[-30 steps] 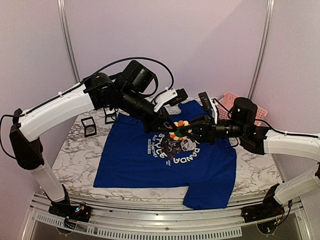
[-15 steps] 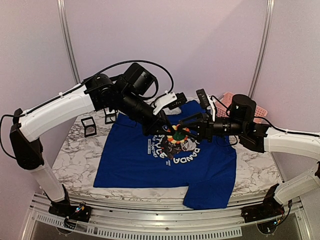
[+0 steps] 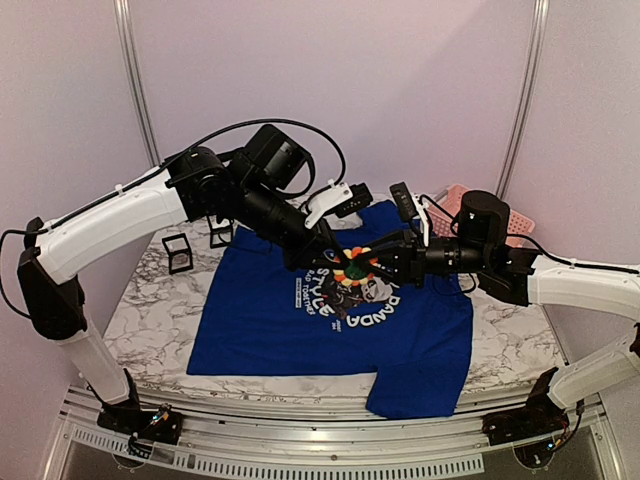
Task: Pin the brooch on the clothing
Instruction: Pass from the left arm to the right
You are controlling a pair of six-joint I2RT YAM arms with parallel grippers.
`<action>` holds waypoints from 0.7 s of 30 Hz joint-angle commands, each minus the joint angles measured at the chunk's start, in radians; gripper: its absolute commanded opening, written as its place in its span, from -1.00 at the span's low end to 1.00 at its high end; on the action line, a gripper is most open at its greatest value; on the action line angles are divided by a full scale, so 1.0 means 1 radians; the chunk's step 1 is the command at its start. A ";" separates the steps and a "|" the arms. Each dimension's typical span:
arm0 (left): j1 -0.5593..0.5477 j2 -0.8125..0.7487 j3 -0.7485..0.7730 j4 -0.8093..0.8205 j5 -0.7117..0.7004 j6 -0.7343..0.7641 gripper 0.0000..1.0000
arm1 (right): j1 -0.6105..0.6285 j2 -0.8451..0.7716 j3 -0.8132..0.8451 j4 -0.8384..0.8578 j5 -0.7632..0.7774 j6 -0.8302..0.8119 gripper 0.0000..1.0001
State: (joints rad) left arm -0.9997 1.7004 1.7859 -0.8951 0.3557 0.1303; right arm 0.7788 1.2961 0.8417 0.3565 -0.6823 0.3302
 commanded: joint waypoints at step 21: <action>-0.018 -0.026 -0.013 -0.006 0.019 0.002 -1.00 | 0.004 0.026 -0.013 -0.030 -0.040 -0.008 -0.35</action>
State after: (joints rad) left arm -0.9997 1.7000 1.7840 -0.8951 0.3599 0.1303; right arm 0.7788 1.3033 0.8398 0.3431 -0.7166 0.3256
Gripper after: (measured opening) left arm 0.054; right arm 0.367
